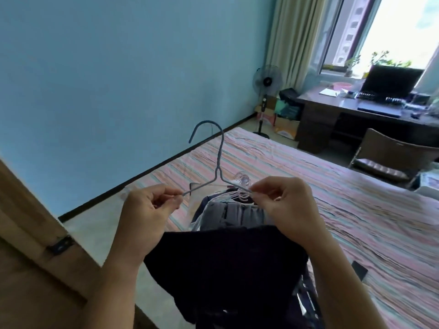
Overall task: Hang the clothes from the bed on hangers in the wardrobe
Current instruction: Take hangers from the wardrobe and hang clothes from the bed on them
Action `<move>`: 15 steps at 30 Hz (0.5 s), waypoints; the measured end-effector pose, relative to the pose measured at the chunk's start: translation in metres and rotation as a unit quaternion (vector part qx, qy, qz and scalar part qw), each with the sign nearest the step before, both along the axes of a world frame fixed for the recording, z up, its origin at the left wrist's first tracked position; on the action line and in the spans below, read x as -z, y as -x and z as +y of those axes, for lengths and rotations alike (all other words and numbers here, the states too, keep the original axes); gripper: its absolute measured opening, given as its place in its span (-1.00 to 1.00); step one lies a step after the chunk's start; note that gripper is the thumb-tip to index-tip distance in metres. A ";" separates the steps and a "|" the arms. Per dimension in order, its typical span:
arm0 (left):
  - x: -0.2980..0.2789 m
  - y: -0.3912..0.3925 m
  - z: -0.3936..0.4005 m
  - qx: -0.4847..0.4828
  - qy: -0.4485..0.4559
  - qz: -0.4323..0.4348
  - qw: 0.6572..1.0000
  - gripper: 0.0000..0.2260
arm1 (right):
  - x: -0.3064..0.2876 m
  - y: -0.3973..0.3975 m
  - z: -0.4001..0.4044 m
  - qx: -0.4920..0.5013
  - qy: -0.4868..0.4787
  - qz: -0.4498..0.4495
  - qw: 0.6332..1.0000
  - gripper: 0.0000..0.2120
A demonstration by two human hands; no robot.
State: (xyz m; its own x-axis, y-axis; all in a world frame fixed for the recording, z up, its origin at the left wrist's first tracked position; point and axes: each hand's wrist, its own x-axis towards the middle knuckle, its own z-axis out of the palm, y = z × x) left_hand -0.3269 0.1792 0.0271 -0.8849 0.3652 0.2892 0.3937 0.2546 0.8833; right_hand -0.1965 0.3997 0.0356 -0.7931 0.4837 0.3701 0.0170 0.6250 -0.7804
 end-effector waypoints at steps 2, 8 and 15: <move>0.006 -0.001 0.013 0.023 0.006 -0.010 1.000 -0.91 | 0.003 -0.010 0.006 0.024 0.005 -0.007 1.000 -0.85; 0.025 0.011 0.067 0.082 0.020 -0.042 0.996 -0.83 | 0.027 -0.019 0.045 0.088 -0.010 -0.039 0.995 -0.87; 0.079 0.065 0.164 0.127 0.091 -0.067 0.986 -0.79 | 0.087 0.019 0.126 0.142 -0.008 -0.094 0.985 -0.87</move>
State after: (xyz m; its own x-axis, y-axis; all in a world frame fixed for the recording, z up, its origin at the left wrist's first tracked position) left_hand -0.3917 0.3427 -0.0517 -0.7846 0.6141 0.0855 0.3477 0.3216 0.8807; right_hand -0.2153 0.5254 -0.0517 -0.6815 0.6917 0.2391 0.3362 0.5861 -0.7372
